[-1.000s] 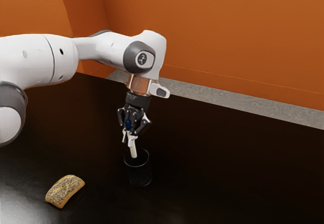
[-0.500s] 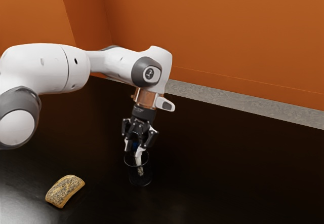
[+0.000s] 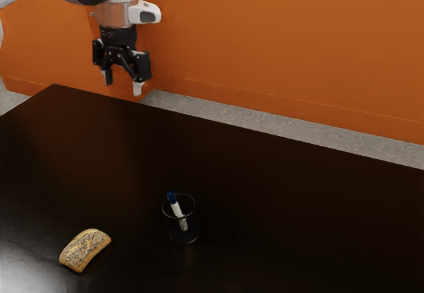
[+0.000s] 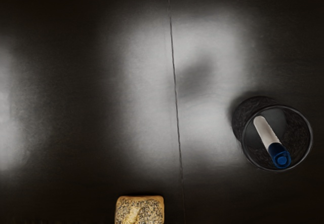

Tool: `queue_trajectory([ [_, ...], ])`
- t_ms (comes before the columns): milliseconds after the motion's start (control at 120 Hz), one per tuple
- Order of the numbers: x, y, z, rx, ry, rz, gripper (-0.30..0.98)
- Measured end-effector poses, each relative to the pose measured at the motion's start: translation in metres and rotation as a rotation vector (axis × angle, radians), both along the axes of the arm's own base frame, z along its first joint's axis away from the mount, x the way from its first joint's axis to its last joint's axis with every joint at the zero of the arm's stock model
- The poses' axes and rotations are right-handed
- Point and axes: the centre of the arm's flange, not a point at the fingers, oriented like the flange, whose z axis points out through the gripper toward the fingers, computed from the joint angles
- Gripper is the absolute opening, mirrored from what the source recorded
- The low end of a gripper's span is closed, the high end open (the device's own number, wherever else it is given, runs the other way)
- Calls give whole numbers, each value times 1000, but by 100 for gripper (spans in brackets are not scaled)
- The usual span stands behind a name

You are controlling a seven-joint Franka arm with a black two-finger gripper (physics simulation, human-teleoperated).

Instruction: Put the marker into the pen holder.

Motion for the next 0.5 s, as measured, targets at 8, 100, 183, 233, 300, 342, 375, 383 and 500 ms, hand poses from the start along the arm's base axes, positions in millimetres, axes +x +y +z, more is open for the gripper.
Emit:
queue_trajectory([
  [8,-2,7,0,2,-1,10,65],
  [100,-27,68,-5,4,-15,92,66],
  [183,-47,108,-27,-43,-21,157,67],
  [233,-57,131,-29,-49,-41,194,67],
  [300,-59,145,-33,-53,-54,215,68],
  [342,-58,142,-33,-55,-60,205,68],
  [375,-56,135,-29,-49,-68,186,68],
  [383,-55,133,-28,-48,-71,181,68],
  [500,-45,96,-16,-36,-91,95,68],
])
